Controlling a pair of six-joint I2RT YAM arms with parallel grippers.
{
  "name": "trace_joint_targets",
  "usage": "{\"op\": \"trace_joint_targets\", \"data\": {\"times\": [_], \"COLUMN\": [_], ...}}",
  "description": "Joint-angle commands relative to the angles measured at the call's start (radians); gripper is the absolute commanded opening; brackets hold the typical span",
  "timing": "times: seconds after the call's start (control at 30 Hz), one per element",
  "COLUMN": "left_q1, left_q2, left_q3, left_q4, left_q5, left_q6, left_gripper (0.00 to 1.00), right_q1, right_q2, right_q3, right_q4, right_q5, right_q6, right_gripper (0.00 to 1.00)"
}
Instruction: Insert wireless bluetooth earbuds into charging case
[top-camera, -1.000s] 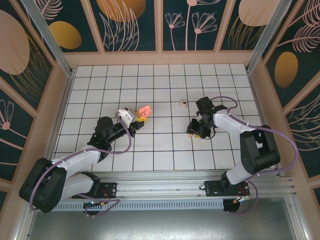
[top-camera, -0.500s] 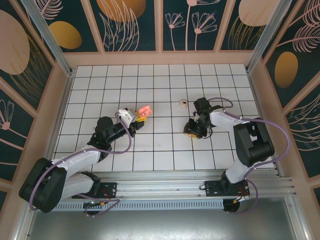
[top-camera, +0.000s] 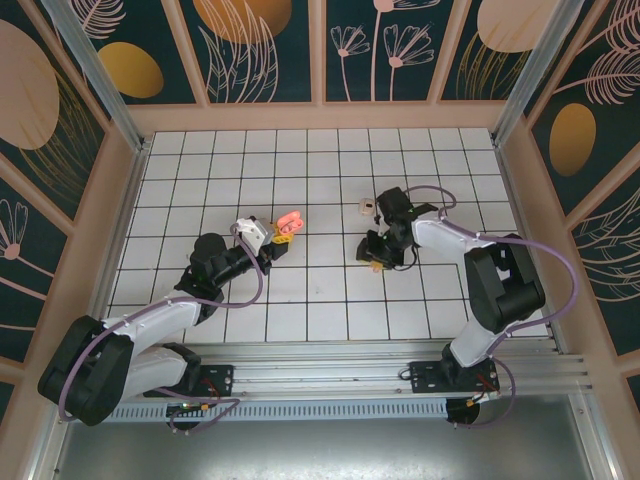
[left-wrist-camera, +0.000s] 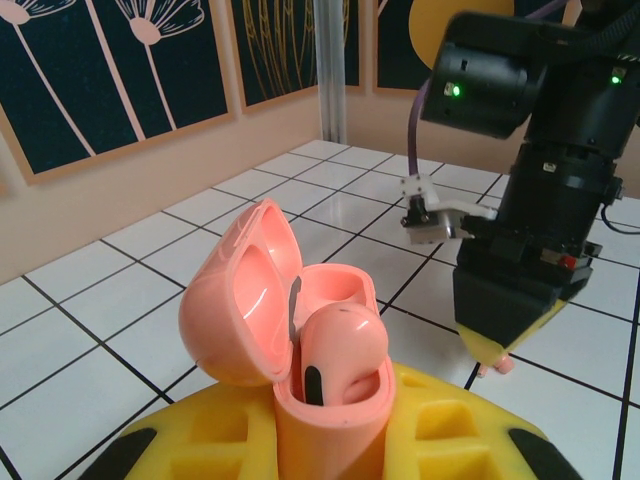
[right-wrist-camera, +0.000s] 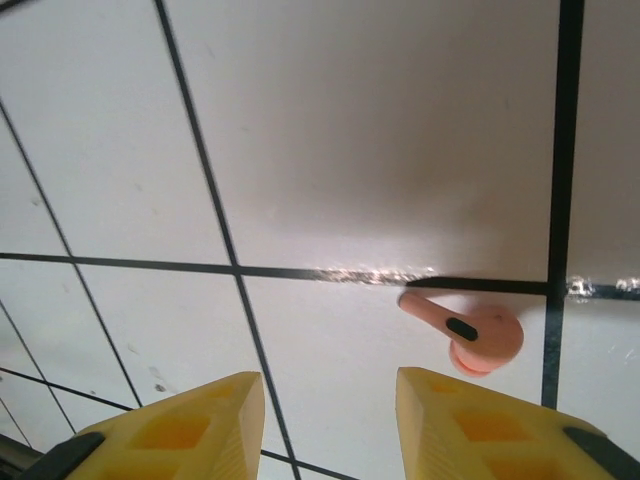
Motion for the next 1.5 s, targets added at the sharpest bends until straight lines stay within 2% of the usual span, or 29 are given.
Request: {"op": "trace_joint_targets", "data": {"times": [0.0,0.2,0.53,0.8,1.23,1.47], "left_q1": [-0.004,-0.004,-0.004,-0.004,-0.003,-0.004], "left_q2": [-0.011,-0.011,-0.014,-0.022,-0.03,-0.034], "left_q3": [0.012,0.014,0.014,0.012,0.009,0.011], "left_q4": [0.019,0.017,0.014,0.003,-0.005,-0.009], "left_q5": [0.001,0.001,-0.002,-0.01,-0.021,-0.022], "left_q6": [-0.009,-0.008,-0.008,0.001,0.007,0.011], "left_gripper": [0.14,0.14,0.14,0.14,0.14,0.14], "right_q1": [0.01,0.057,0.037,0.006,-0.002,0.001], "right_q2": [0.004,-0.029,0.006,0.043,0.129,0.14], "right_q3": [0.034,-0.045,-0.081,-0.042,0.075,0.14], "right_q4": [-0.07,-0.031,-0.002,-0.006,0.081,-0.01], "right_q5": [0.03,0.014,0.054,0.101,0.077,0.136], "right_q6": [0.009,0.075,0.079,0.046,0.023,-0.004], "right_gripper": [0.4,0.4,0.4,0.4,0.39,0.4]}}
